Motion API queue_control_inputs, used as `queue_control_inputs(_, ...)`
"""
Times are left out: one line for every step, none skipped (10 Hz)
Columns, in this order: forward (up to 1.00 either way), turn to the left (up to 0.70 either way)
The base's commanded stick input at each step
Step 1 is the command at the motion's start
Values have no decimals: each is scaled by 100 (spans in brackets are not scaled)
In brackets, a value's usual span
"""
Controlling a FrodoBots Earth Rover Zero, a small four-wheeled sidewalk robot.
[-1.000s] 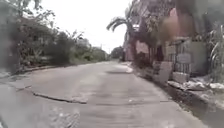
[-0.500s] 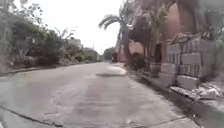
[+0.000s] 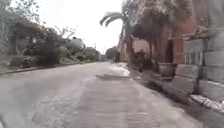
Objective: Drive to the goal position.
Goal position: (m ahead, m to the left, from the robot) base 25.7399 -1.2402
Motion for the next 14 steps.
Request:
queue_control_inputs(100, 0)
queue_control_inputs(100, 0)
queue_control_inputs(100, 0)
queue_control_inputs(100, -29)
queue_control_inputs(100, -40)
queue_control_inputs(100, -40)
queue_control_inputs(100, -40)
queue_control_inputs(100, -20)
queue_control_inputs(100, 0)
queue_control_inputs(100, 0)
queue_control_inputs(100, 0)
queue_control_inputs(100, 0)
queue_control_inputs(100, 0)
queue_control_inputs(100, 0)
